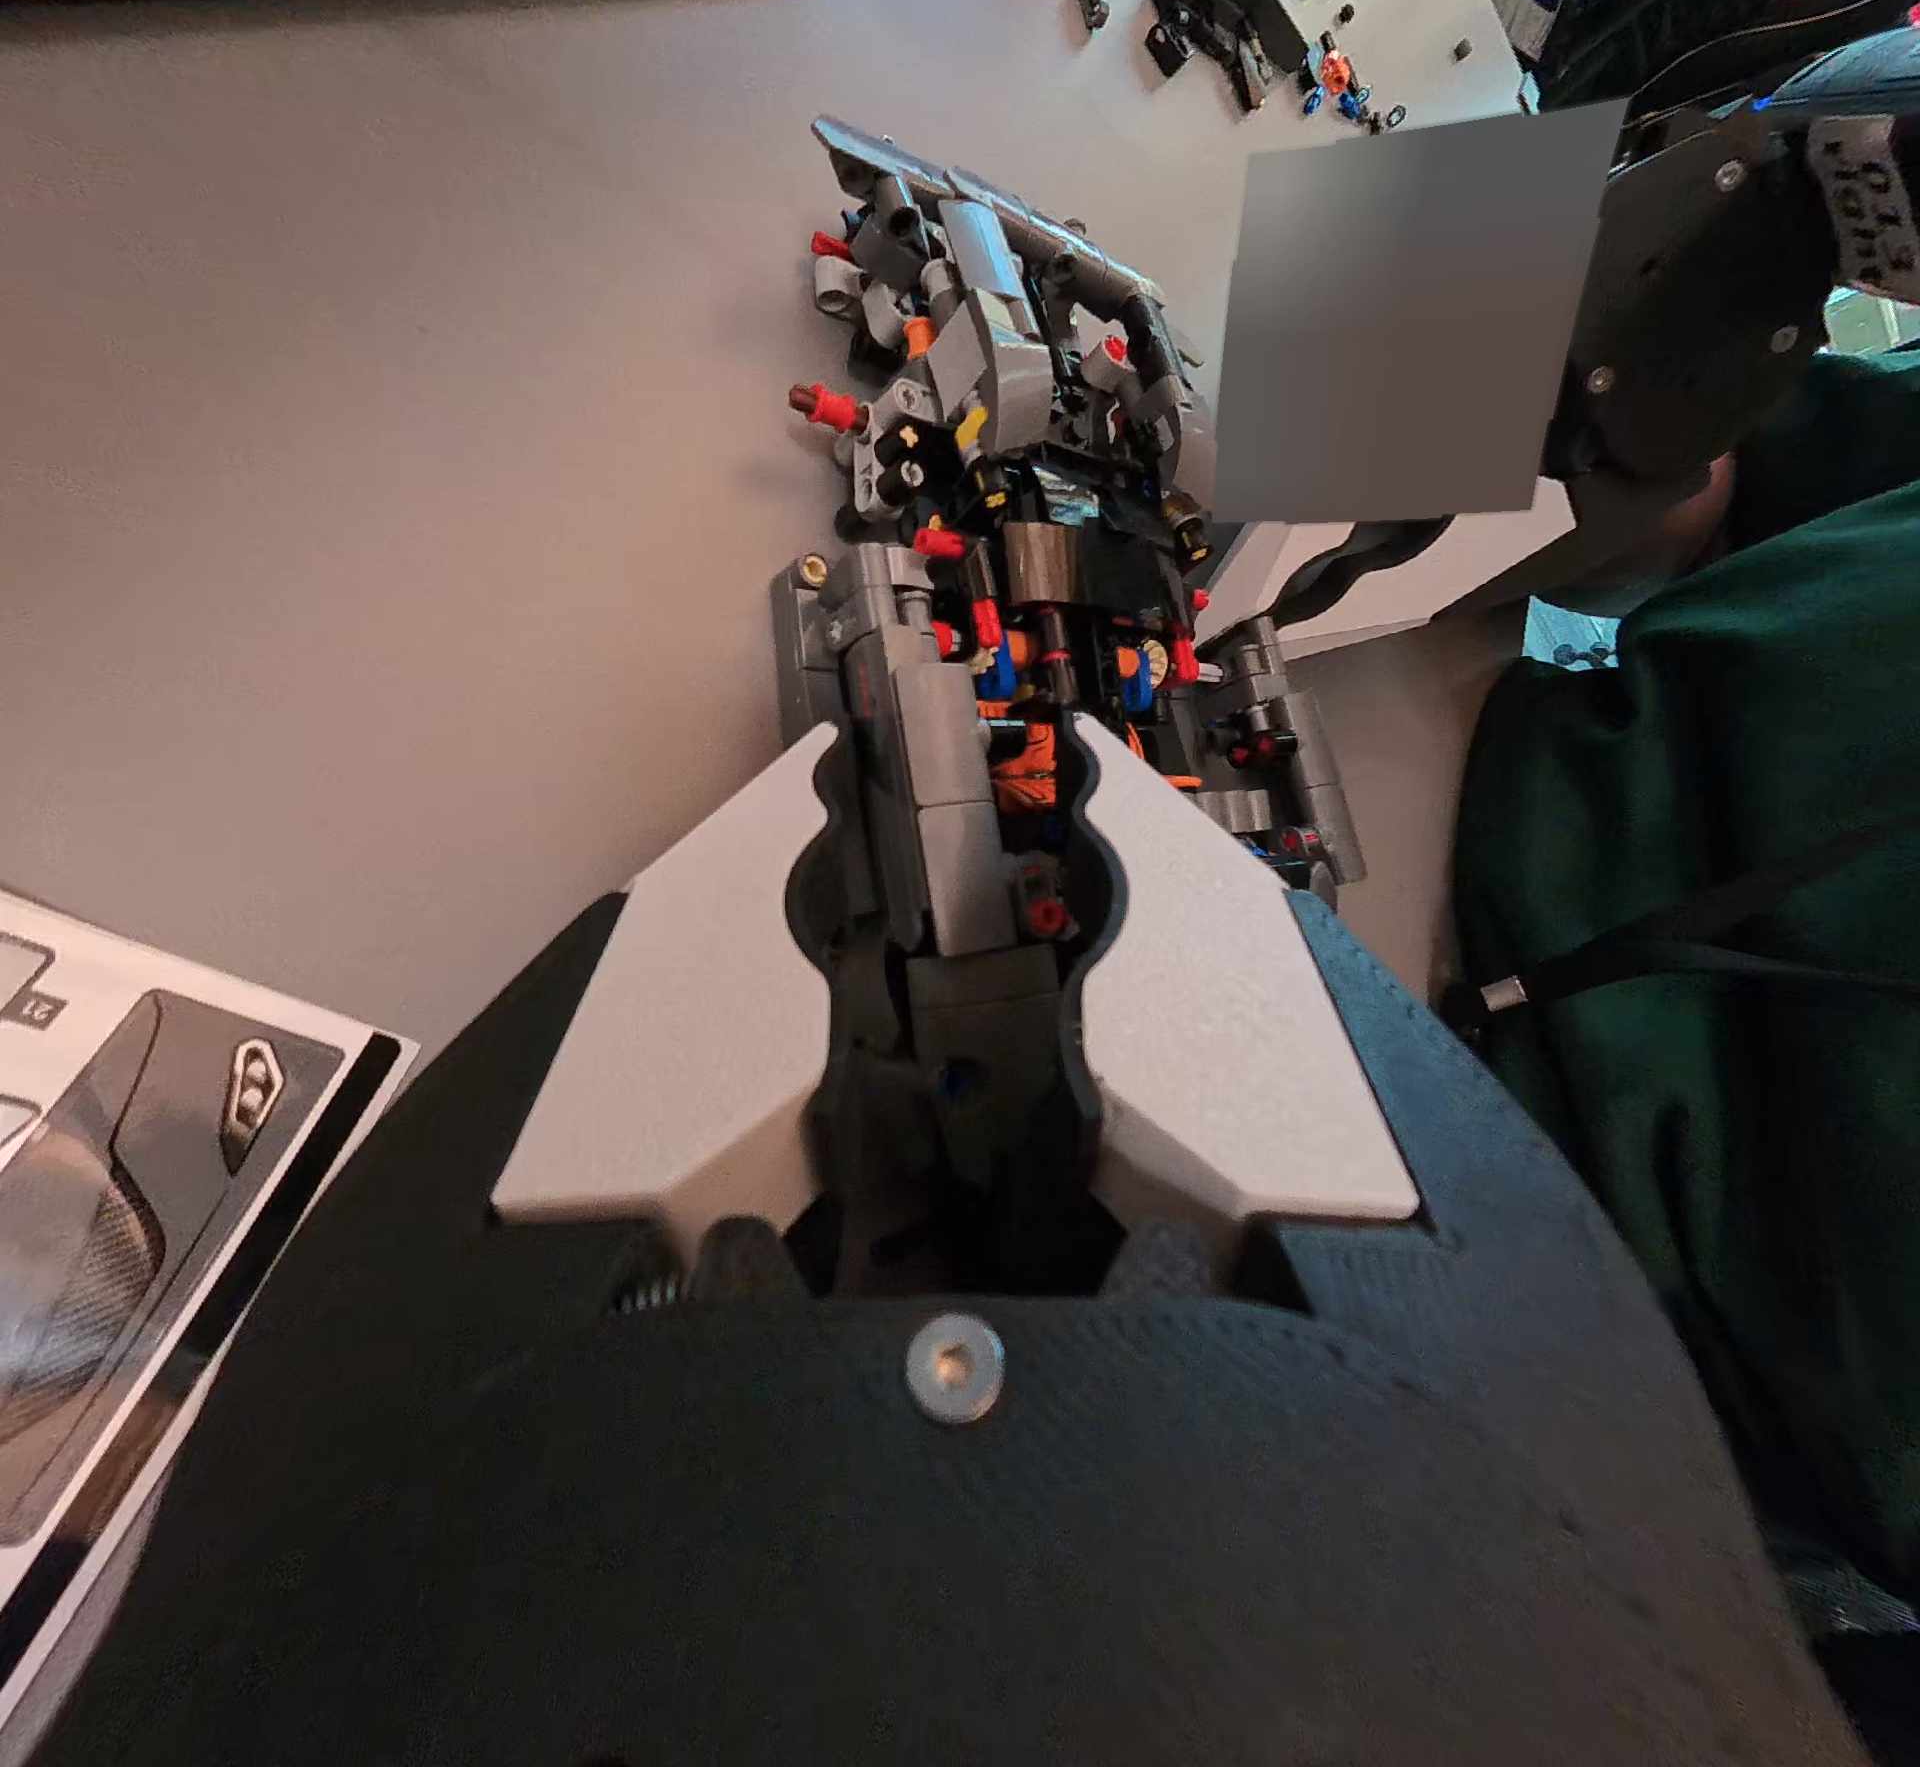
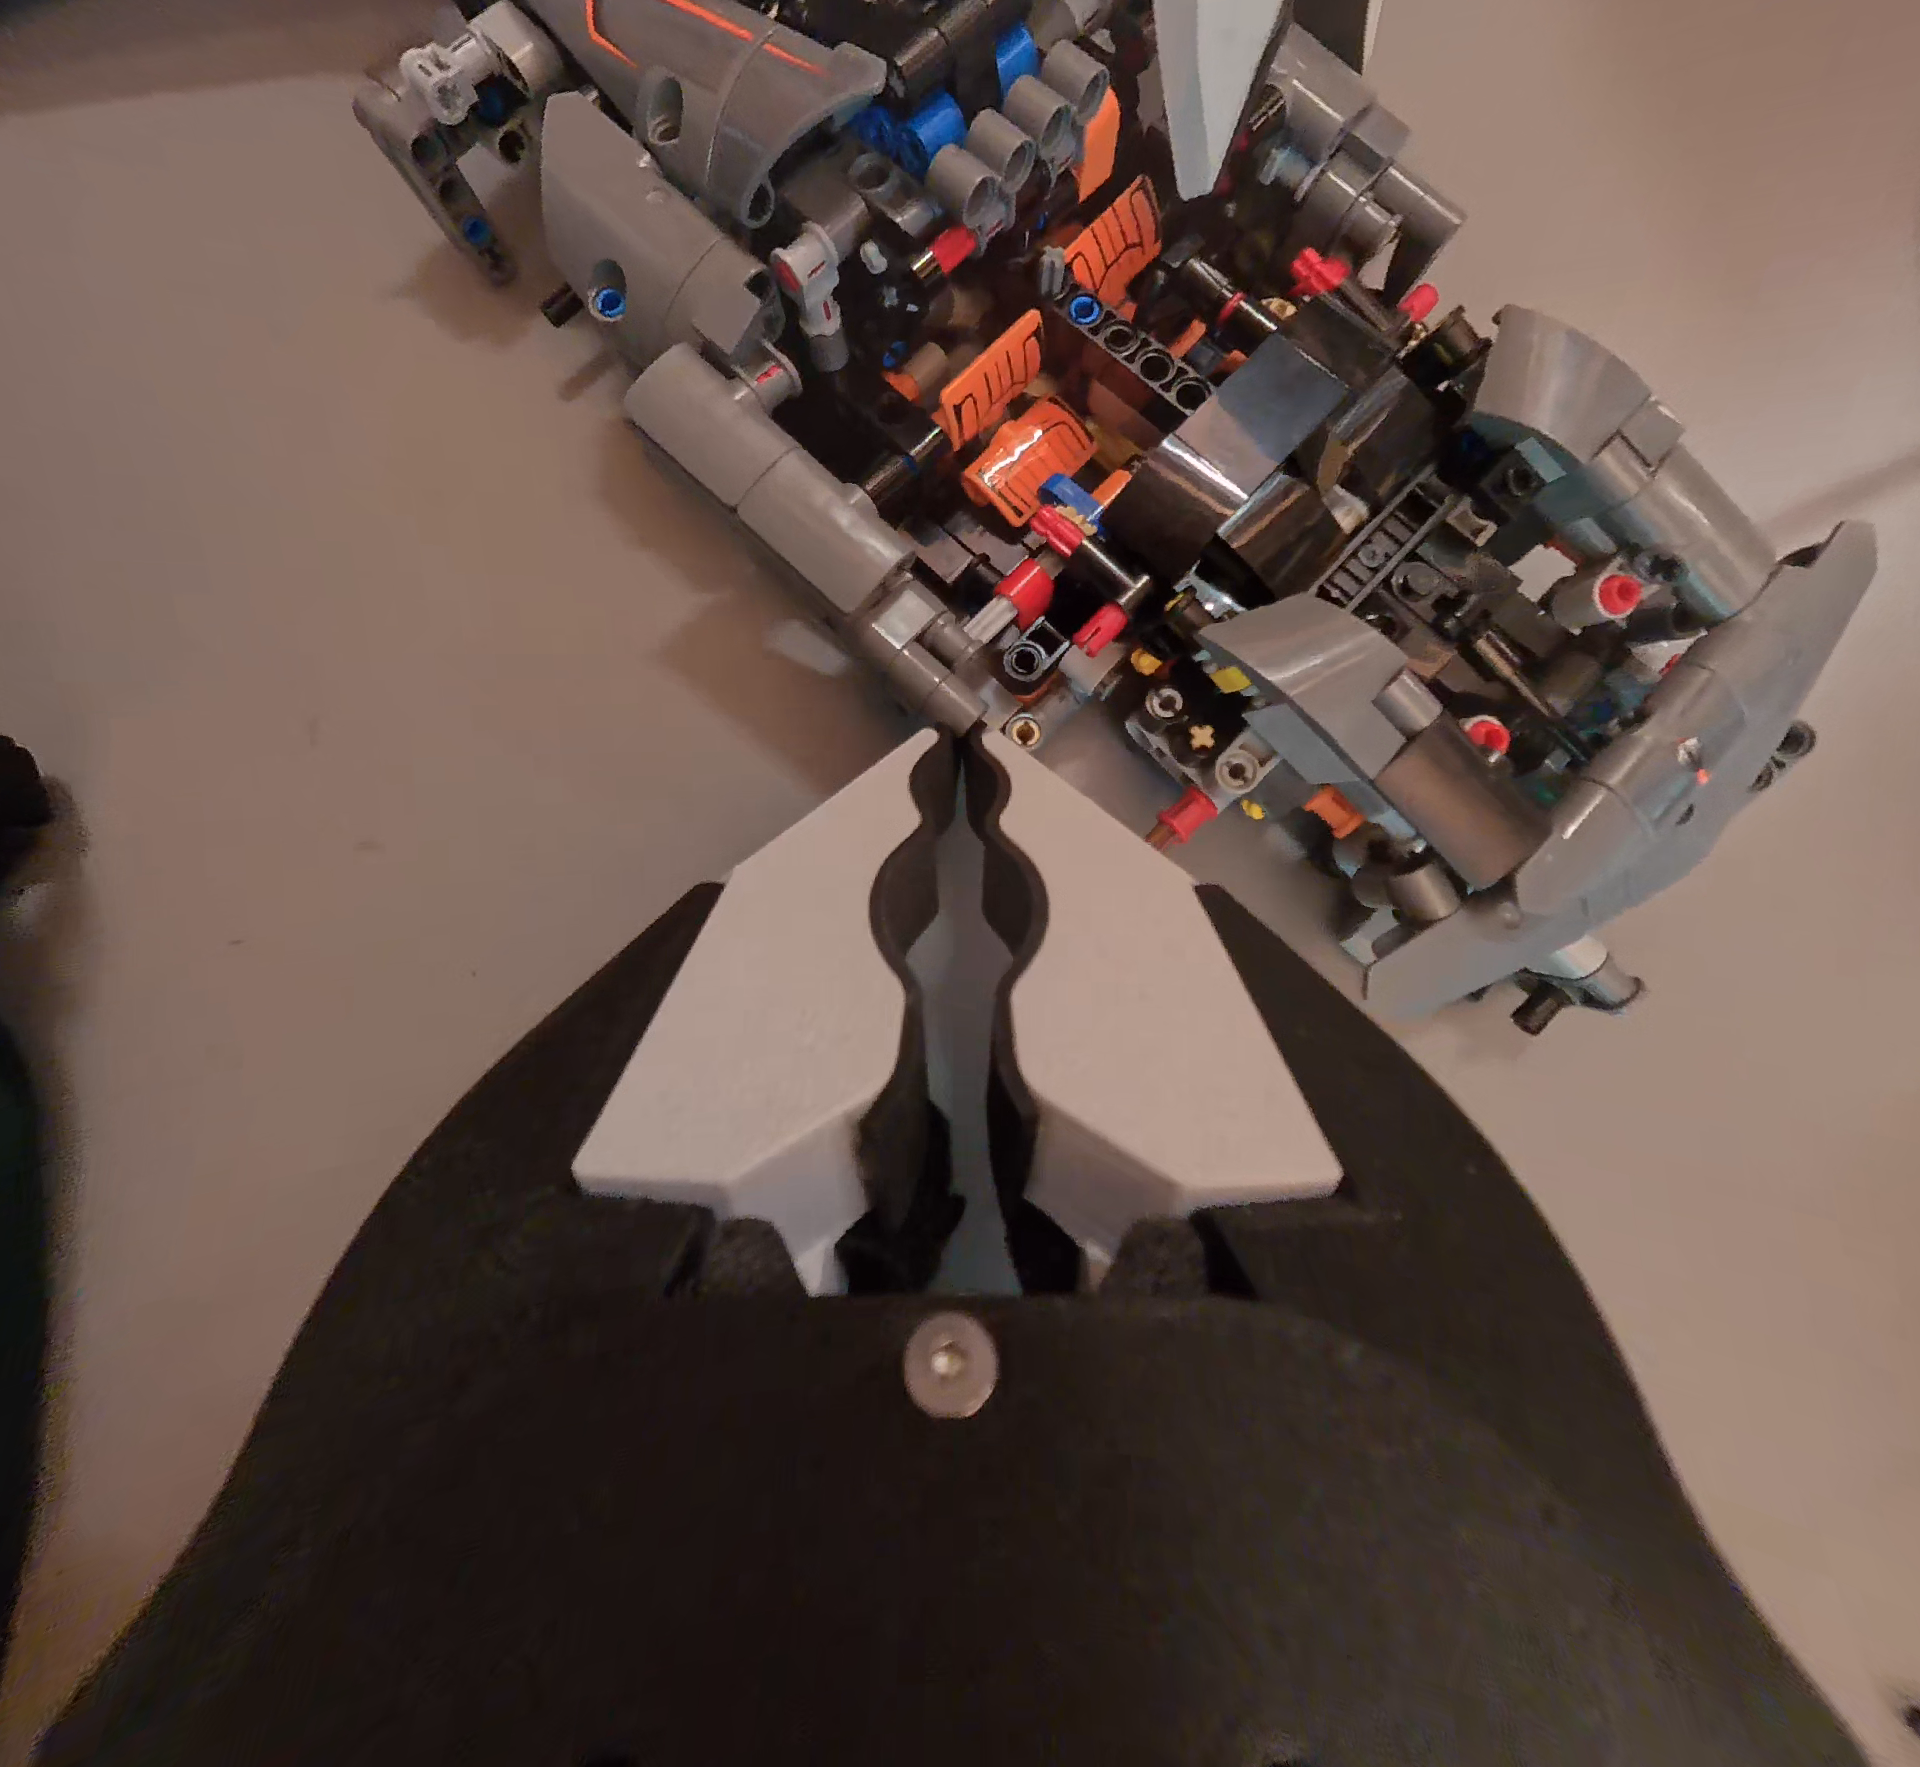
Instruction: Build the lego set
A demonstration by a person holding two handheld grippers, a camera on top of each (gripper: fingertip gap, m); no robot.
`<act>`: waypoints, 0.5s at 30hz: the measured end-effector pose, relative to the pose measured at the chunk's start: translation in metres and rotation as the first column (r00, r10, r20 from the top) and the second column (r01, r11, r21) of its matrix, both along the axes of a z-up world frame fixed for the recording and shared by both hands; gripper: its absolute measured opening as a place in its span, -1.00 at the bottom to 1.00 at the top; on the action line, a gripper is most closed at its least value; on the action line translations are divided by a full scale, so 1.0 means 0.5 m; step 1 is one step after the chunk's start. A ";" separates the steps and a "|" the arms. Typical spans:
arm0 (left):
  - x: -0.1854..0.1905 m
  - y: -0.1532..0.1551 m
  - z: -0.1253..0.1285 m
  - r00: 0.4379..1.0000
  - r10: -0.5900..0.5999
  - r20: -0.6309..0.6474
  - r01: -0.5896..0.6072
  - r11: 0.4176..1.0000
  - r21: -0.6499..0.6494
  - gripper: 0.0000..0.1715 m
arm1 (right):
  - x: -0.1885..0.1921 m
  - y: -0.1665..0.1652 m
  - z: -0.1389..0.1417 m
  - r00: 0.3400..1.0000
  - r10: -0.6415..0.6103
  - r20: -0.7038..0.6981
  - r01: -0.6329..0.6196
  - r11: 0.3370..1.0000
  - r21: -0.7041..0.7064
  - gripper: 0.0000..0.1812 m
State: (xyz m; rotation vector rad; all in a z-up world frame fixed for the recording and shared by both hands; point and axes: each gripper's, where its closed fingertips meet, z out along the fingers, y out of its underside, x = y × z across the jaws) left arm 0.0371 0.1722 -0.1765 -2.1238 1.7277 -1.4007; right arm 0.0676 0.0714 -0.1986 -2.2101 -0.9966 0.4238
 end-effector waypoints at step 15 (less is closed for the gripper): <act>-0.001 0.003 0.000 1.000 0.019 0.024 -0.018 0.999 -0.031 -0.58 | -0.010 0.000 0.000 0.997 -0.046 -0.061 0.042 0.997 -0.060 -0.95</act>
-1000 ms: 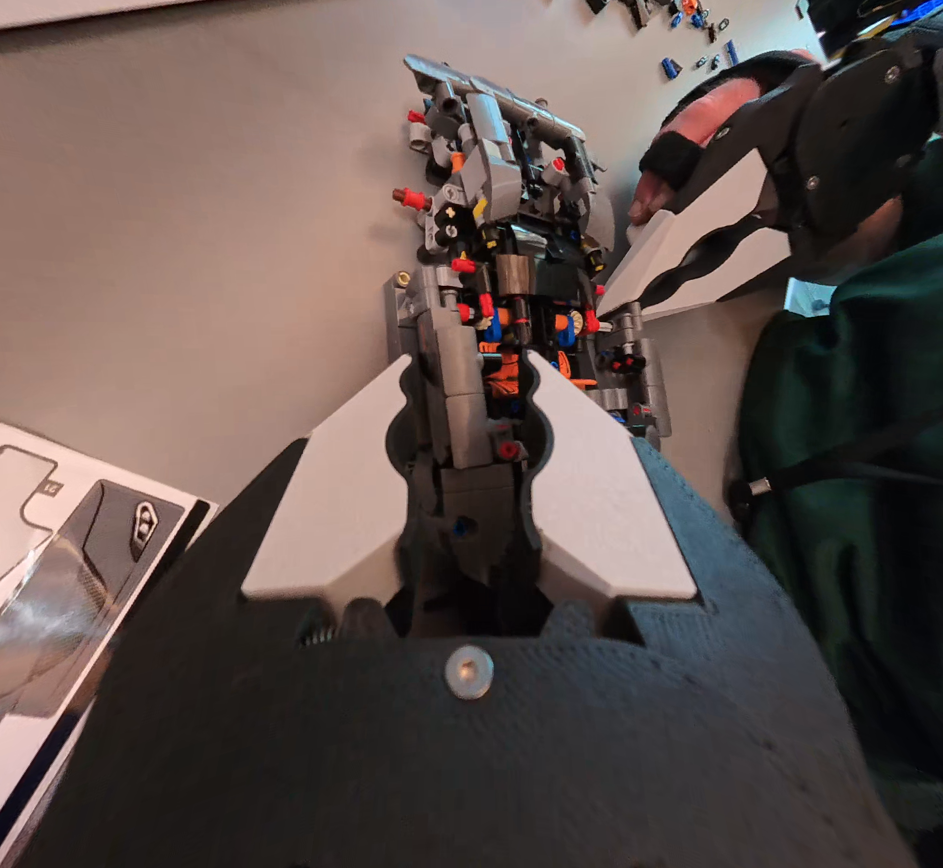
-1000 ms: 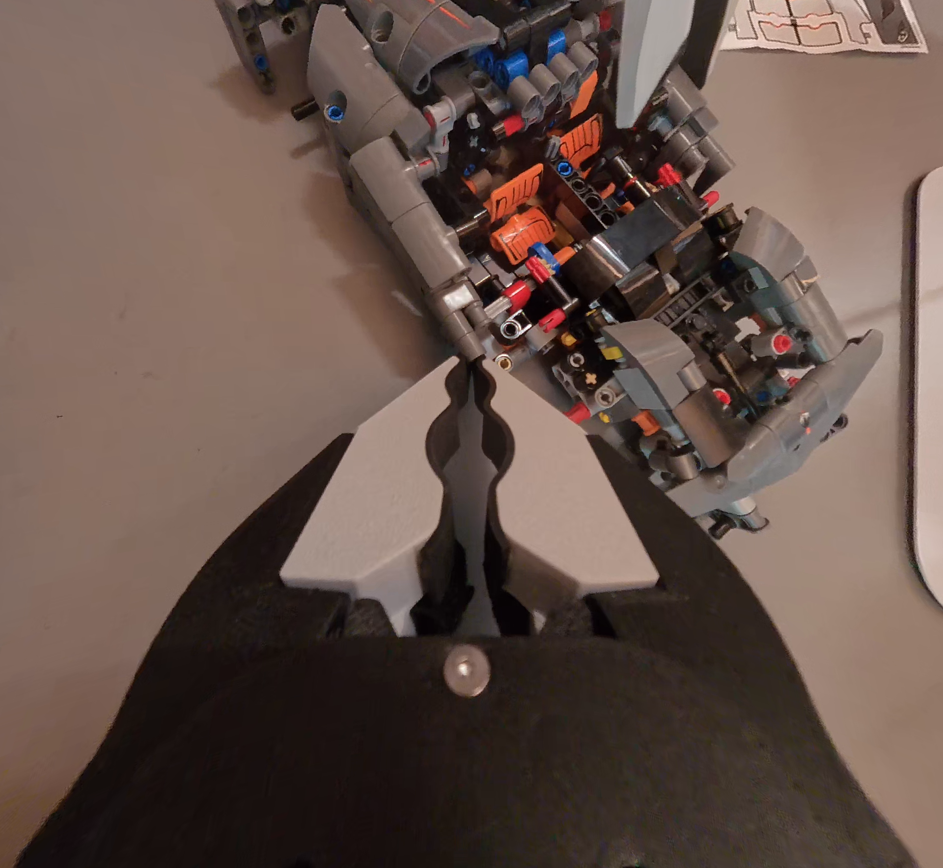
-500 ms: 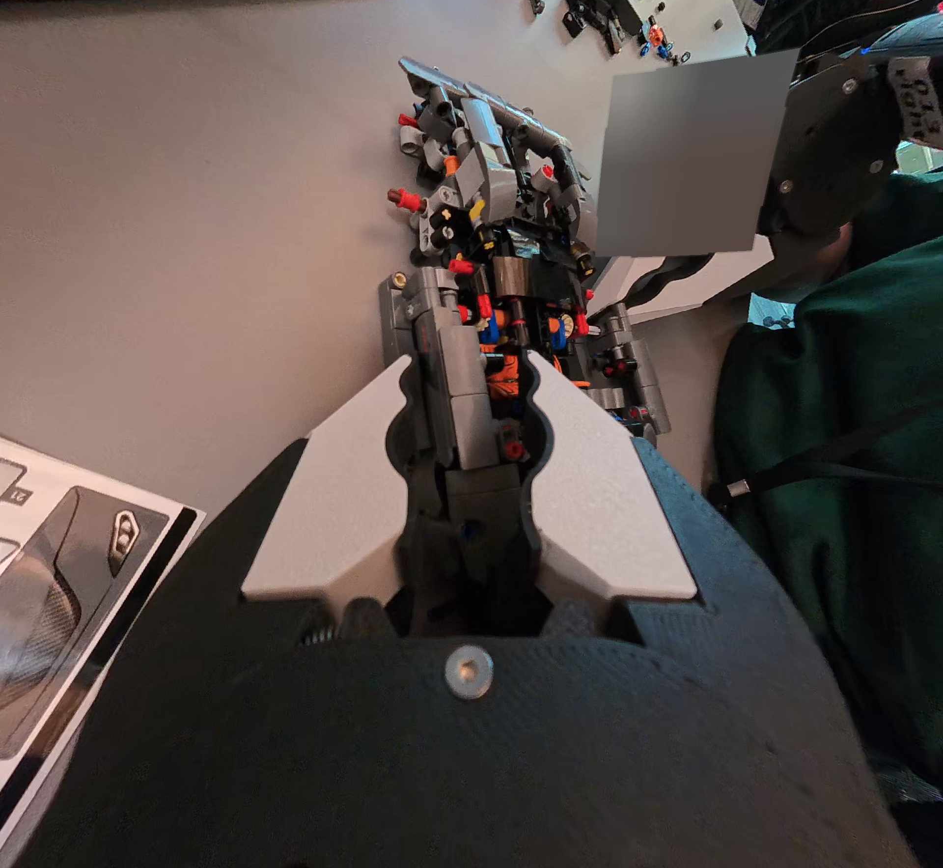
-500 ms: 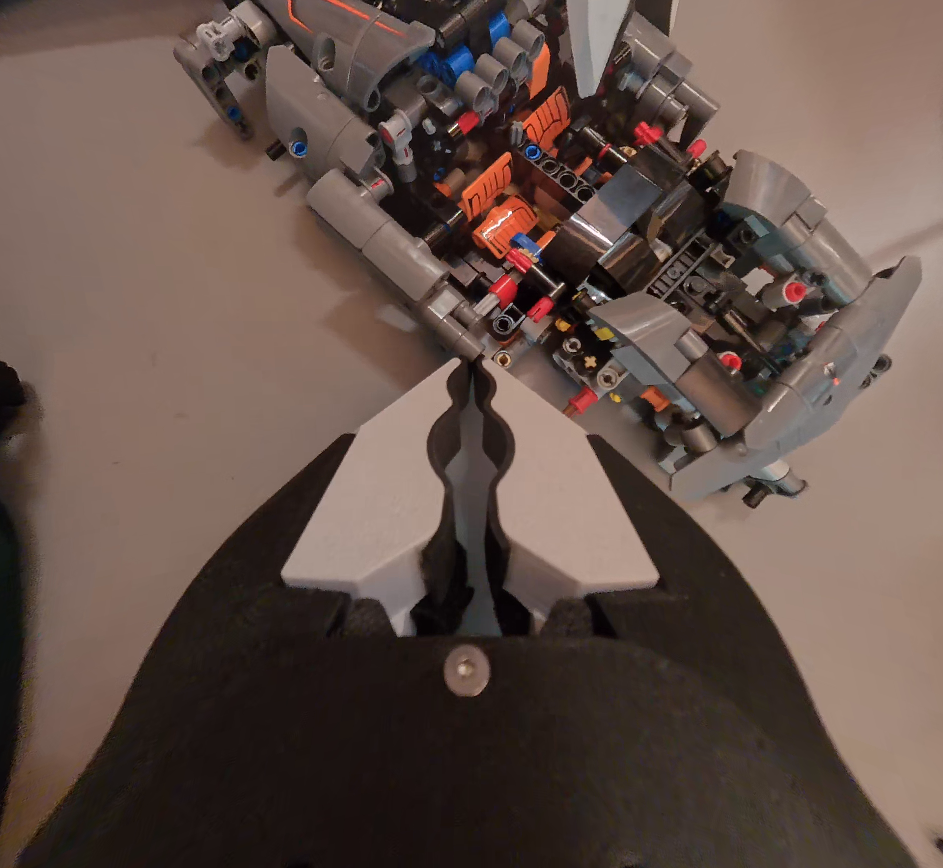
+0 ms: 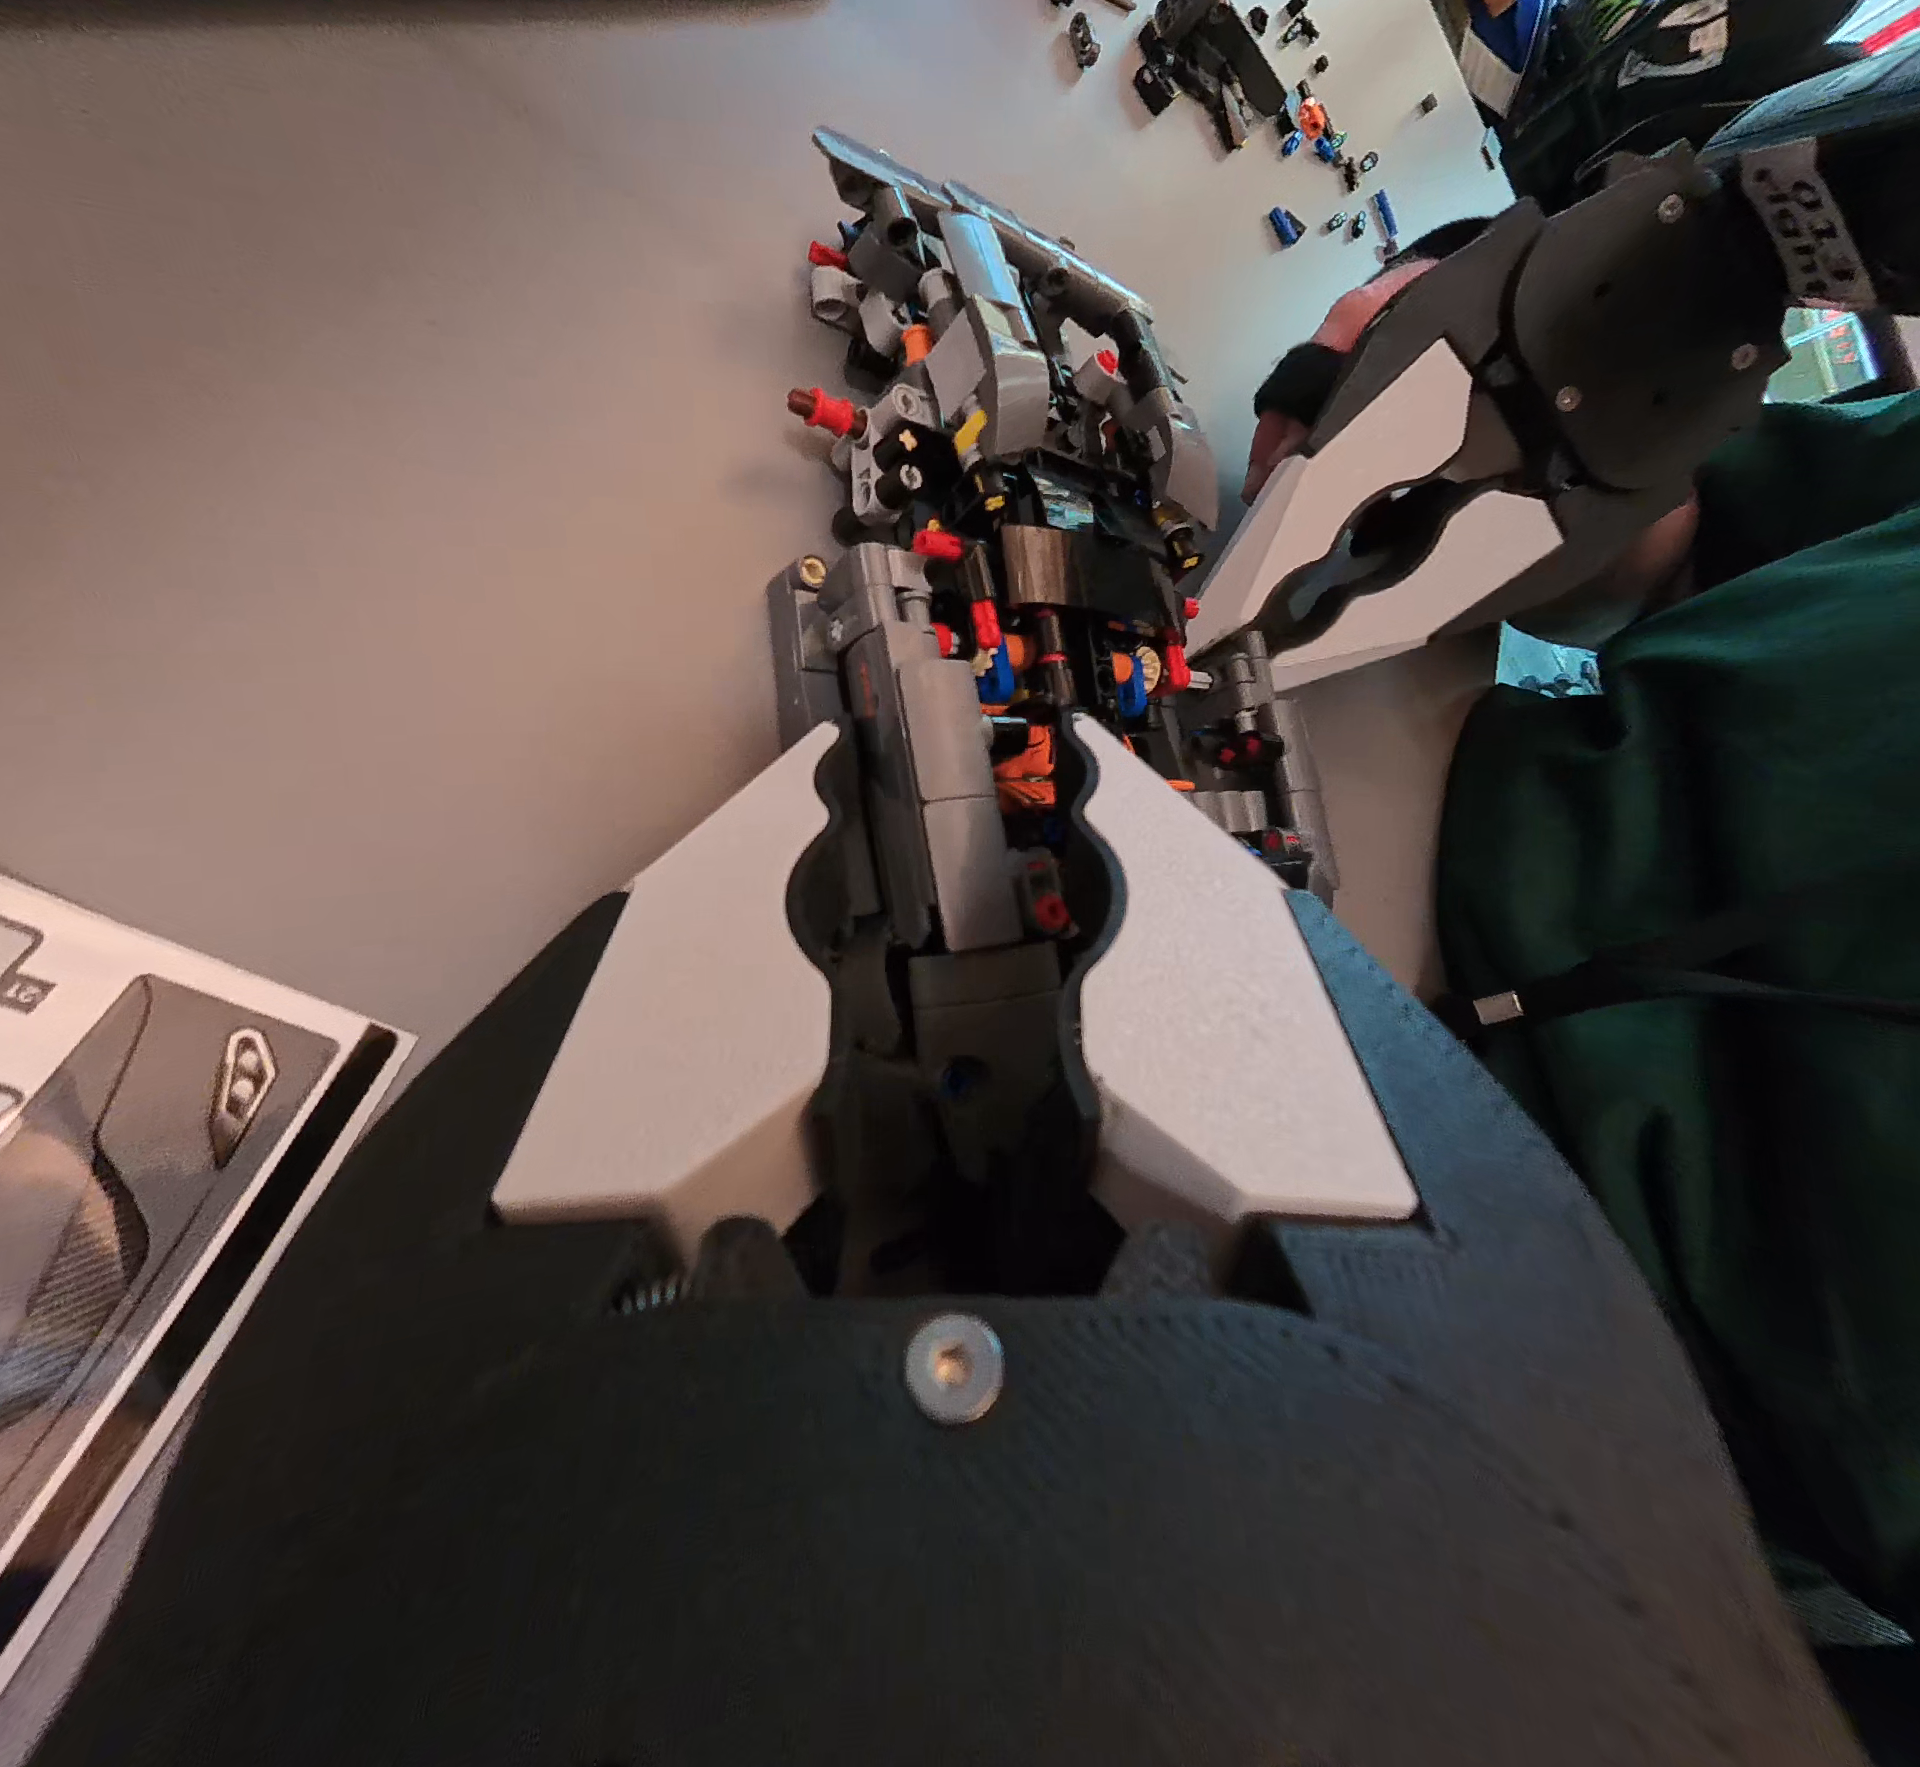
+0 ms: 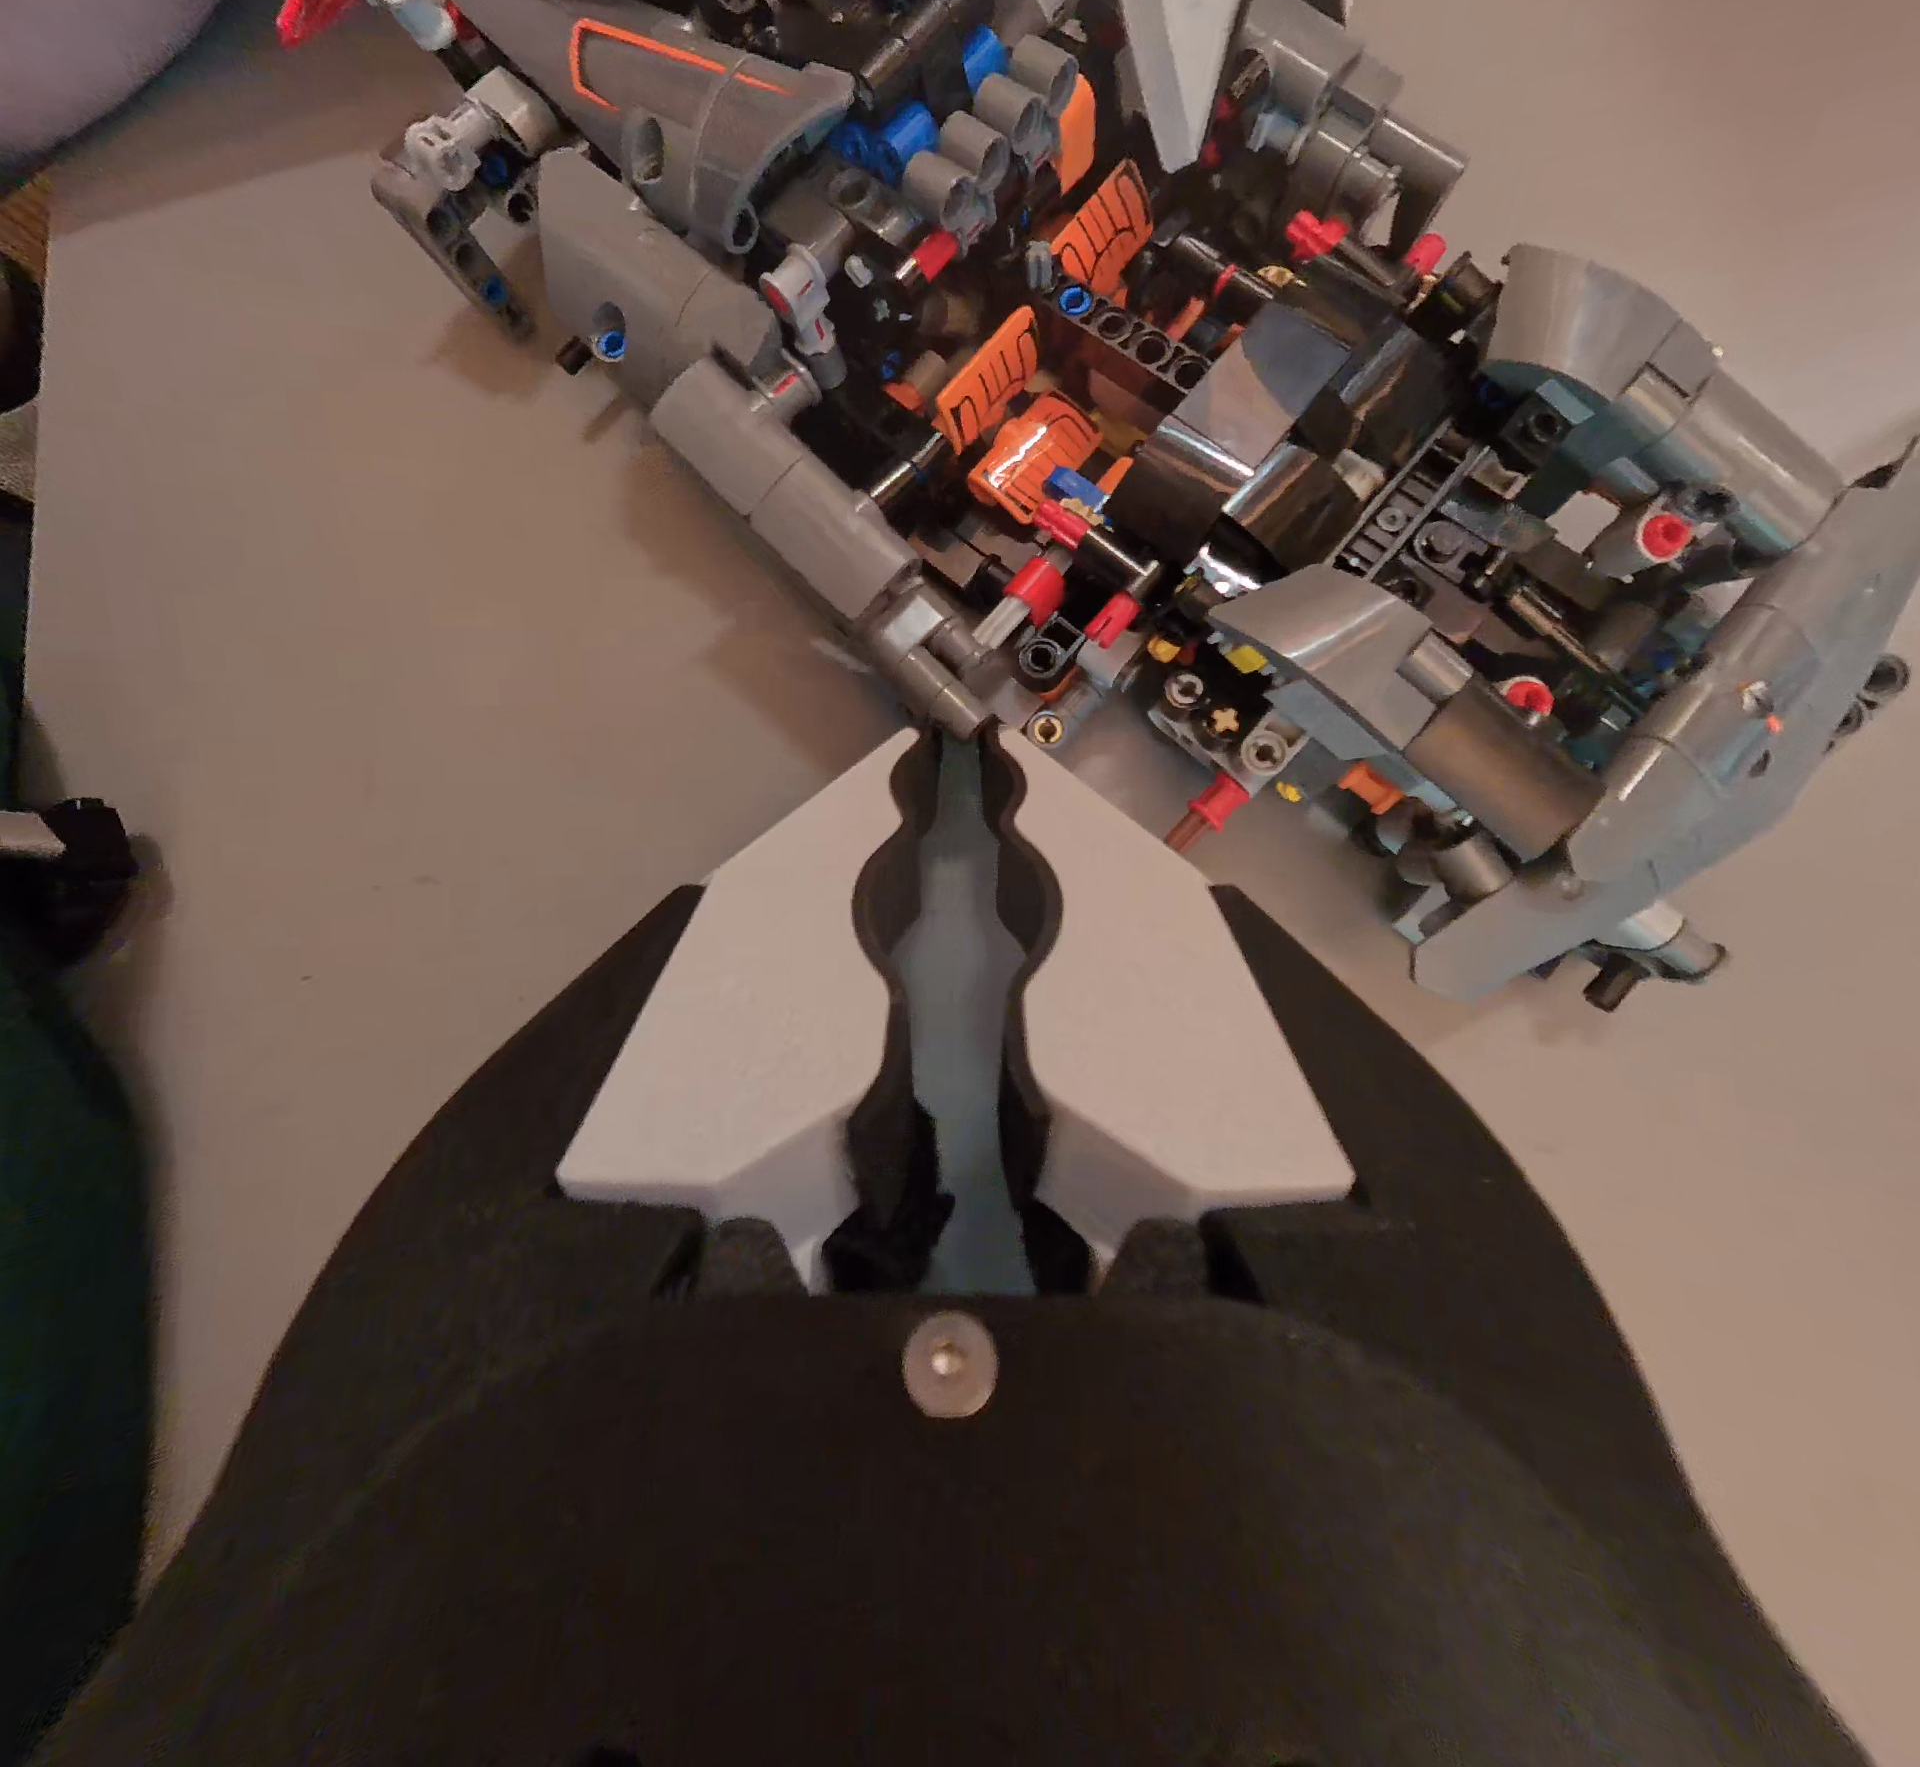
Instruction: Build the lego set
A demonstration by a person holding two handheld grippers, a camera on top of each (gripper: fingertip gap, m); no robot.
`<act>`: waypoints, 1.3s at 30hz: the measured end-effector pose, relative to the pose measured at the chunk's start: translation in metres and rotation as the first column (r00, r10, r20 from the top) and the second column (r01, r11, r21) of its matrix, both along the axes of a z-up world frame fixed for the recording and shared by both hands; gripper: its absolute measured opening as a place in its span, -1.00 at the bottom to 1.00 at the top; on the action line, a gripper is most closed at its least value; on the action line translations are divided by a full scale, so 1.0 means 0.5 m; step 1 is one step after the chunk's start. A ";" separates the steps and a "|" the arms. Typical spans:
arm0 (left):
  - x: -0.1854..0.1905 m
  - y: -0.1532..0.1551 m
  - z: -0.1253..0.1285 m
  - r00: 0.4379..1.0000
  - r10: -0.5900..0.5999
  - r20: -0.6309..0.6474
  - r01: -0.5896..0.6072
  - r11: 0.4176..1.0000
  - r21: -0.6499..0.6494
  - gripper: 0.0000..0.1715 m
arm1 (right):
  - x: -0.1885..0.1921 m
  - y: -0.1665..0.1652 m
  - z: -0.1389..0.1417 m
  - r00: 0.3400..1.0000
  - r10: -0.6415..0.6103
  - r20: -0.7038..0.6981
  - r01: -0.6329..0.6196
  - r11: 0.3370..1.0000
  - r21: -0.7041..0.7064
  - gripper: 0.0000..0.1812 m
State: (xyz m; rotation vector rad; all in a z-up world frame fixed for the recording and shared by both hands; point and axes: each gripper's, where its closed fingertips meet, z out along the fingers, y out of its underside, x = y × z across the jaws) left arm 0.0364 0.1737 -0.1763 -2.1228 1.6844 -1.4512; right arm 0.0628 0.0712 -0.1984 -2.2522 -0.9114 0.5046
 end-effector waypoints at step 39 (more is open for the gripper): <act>0.010 -0.012 0.001 1.000 -0.010 0.019 0.010 0.999 -0.038 -0.59 | -0.011 0.000 0.018 0.990 0.011 -0.141 -0.019 0.998 -0.059 -0.87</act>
